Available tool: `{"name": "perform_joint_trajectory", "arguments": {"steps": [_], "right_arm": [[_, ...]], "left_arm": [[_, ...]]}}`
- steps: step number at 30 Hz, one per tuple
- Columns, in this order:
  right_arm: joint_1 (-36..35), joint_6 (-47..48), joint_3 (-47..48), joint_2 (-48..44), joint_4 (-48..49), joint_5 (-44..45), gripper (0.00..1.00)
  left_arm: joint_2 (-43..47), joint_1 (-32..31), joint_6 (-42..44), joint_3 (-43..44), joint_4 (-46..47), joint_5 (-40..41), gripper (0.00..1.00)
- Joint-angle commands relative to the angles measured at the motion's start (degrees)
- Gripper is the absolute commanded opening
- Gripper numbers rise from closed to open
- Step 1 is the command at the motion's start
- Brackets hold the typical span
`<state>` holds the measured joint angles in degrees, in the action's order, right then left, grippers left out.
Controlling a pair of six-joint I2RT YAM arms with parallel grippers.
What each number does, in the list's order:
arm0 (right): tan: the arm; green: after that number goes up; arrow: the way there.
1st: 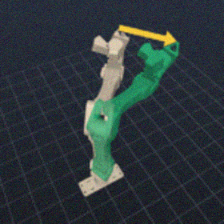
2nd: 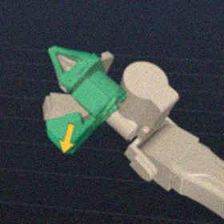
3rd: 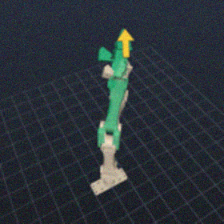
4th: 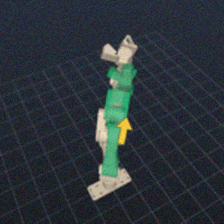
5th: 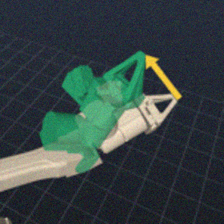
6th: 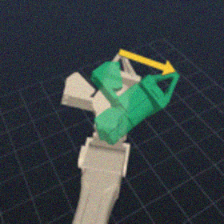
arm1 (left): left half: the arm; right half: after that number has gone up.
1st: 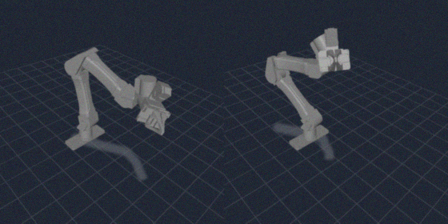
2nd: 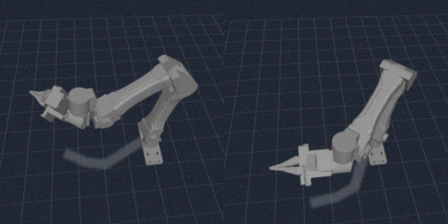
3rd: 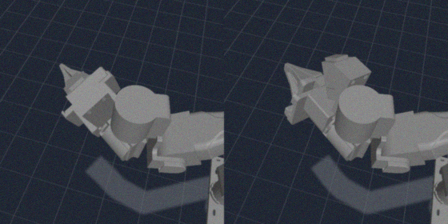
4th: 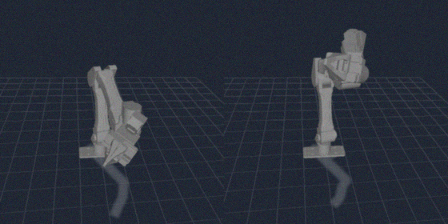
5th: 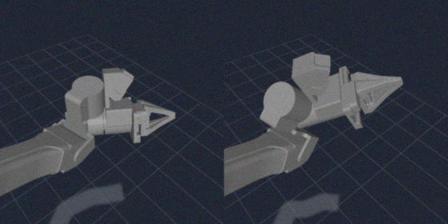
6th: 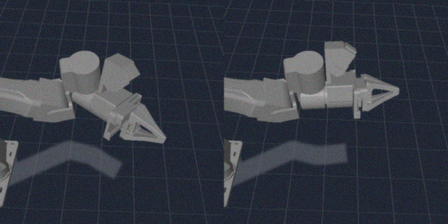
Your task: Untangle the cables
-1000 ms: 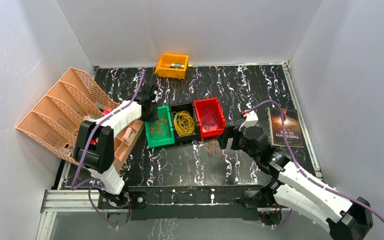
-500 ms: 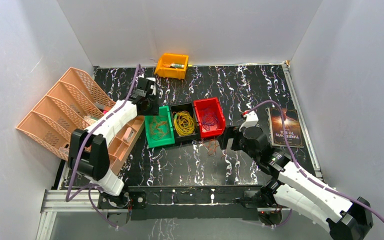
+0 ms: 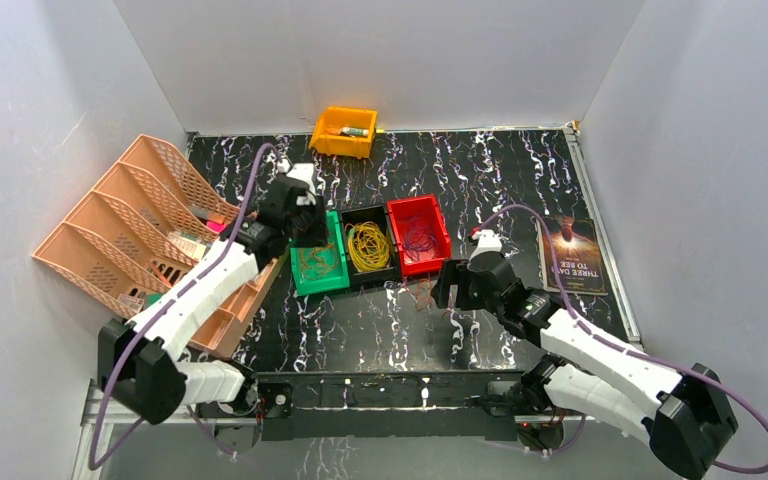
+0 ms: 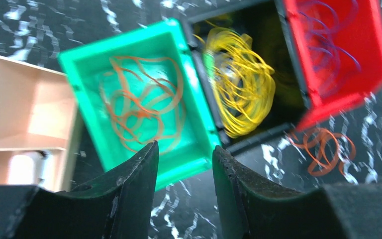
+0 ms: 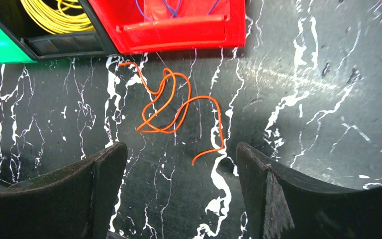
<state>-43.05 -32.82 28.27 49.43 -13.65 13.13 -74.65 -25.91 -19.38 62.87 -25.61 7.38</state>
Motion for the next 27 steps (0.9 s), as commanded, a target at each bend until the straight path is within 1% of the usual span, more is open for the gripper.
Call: {"name": "perform_joint_trajectory", "arguments": {"steps": [1,6,11,13,21,27], "right_arm": [[-0.1,-4.7,0.6,3.1,4.2,-2.8,0.86],[-0.1,-9.2,-2.0,6.2,13.1,-5.7,0.72],[0.0,-11.5,-2.7,10.9,17.4,-6.5,0.64],[-0.1,-12.5,-3.3,12.4,19.4,-6.4,0.65],[0.0,-13.1,-3.5,16.9,25.2,-4.5,0.49],[0.1,-12.3,-2.6,20.4,26.5,-3.2,0.45]], "left_arm": [[6.4,-6.4,-5.2,-4.7,3.7,1.1,0.43],[8.3,-9.0,-8.7,-8.9,6.1,1.3,0.43],[9.1,-9.9,-9.2,-9.7,6.2,1.6,0.43],[9.5,-9.9,-9.0,-10.0,6.2,1.8,0.43],[10.9,-10.0,-8.3,-10.6,5.9,2.0,0.43],[12.8,-10.0,-8.4,-11.1,5.2,3.3,0.44]]}}
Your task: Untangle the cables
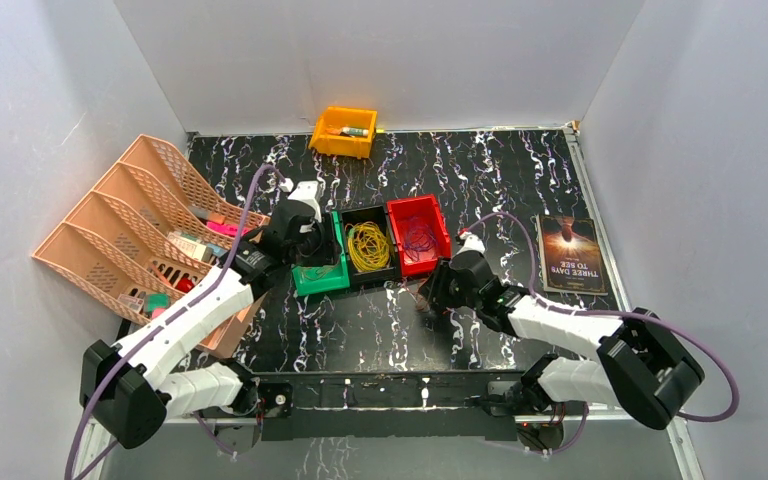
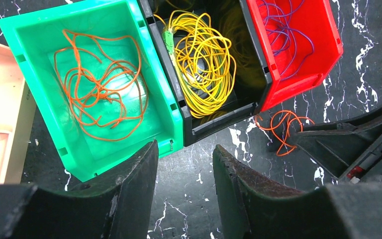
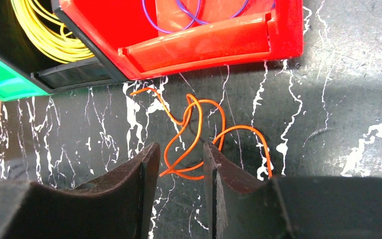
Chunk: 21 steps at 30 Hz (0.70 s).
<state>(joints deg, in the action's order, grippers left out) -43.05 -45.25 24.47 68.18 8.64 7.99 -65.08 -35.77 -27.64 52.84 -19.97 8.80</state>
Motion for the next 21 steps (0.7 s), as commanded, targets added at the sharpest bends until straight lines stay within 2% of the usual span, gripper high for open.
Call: {"name": "perform_joint_trajectory", "arguments": {"steps": [1,6,14,21], "right_arm": [[0.3,0.1,1.4,2.3,4.4,2.1,0.45],[0.5,0.6,2.1,5.2,5.9,2.0,0.40],[0.6,1.7,3.0,7.4,7.7,1.3,0.27],[0.8,2.3,2.9,7.8,8.7,1.1,0.07]], "left_arm": [[3.6,-0.2,-0.1,-1.1,-0.6,2.1,0.44],[3.9,-0.2,-0.1,-1.1,-1.2,2.4,0.44],[3.8,-0.2,0.0,-0.7,-1.8,3.4,0.44],[5.0,-0.2,0.3,-0.5,-2.9,5.5,0.46]]}}
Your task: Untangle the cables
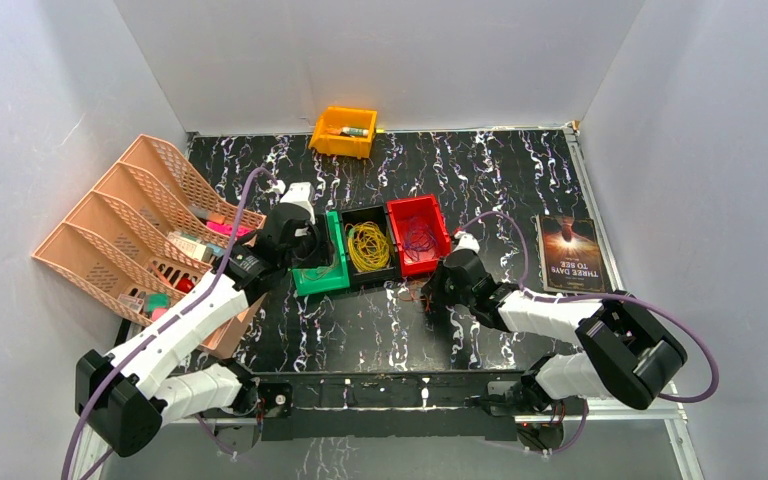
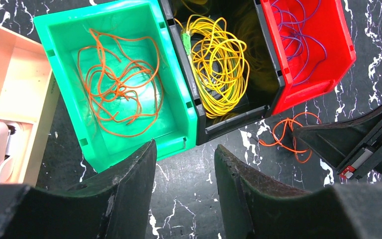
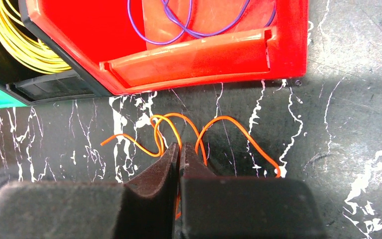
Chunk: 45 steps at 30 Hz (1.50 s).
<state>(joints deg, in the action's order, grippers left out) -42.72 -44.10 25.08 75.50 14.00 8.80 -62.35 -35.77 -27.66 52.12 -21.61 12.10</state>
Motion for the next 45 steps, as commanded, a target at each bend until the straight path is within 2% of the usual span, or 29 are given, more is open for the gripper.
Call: {"name": "perform_joint_trajectory", "arguments": {"steps": [1,4,9,14,20,26,37,45], "right_arm": [[0.5,1.3,2.3,0.4,3.4,0.3,0.07],[0.5,2.4,2.2,-0.4,3.0,-0.1,0.00],[0.5,5.1,1.8,-3.3,0.1,-0.7,0.00],[0.5,7.3,0.6,-11.2,-3.1,-0.3,0.00],[0.4,10.1,0.3,-20.5,-8.9,2.1,0.00],[0.4,13.9,1.1,-24.9,-13.4,2.4,0.00],[0.5,22.7,5.4,-31.9,-19.5,-6.2,0.00],[0.5,30.3,7.4,-36.7,-18.7,-15.4,0.00]], "left_arm": [[2.2,-0.2,0.3,0.3,-1.4,2.2,0.46],[1.9,-0.2,0.3,0.6,-1.4,2.1,0.46],[1.9,-0.1,1.1,1.4,-2.4,4.5,0.47],[3.1,-0.1,2.1,2.3,-3.0,6.6,0.50],[3.0,-0.1,3.3,2.4,-1.7,5.8,0.52],[3.0,-0.1,4.0,2.5,0.8,4.2,0.53],[3.9,-0.1,5.1,2.2,5.3,-0.1,0.57],[2.4,-0.1,4.7,2.1,13.1,-11.7,0.60]]}}
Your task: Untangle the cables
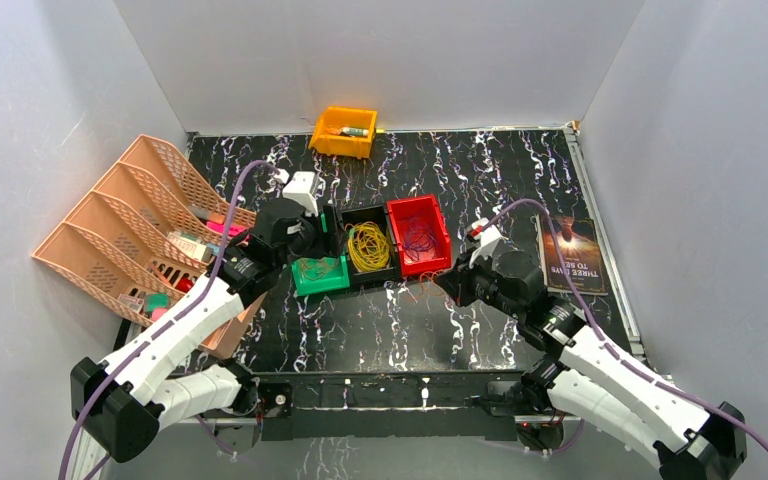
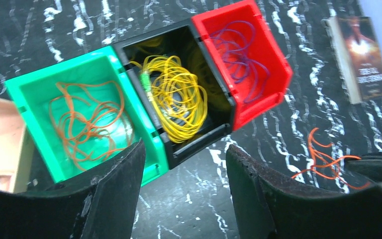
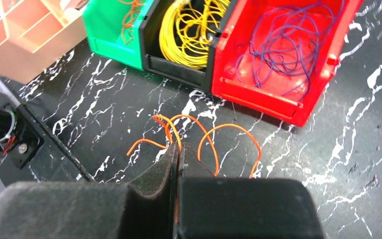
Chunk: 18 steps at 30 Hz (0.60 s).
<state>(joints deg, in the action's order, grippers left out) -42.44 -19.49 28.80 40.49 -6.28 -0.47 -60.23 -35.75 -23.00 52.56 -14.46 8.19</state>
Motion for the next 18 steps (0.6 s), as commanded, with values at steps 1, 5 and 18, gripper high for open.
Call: {"name": "perform_joint_trajectory", "arguments": {"steps": [1,5,18], "right_arm": [[0.2,6.1,4.1,-1.8,1.3,-6.8,0.00],[0.2,5.6,5.6,-0.3,1.8,-6.7,0.00],[0.2,-0.7,14.7,10.6,0.0,-14.9,0.00]], "left_arm": [[0.1,-0.1,0.0,1.3,6.9,-9.9,0.60],[-1.7,-0.2,0.6,0.8,10.1,-21.0,0.61],[-3.6,-6.3,5.2,-1.0,17.9,-34.5,0.67]]}}
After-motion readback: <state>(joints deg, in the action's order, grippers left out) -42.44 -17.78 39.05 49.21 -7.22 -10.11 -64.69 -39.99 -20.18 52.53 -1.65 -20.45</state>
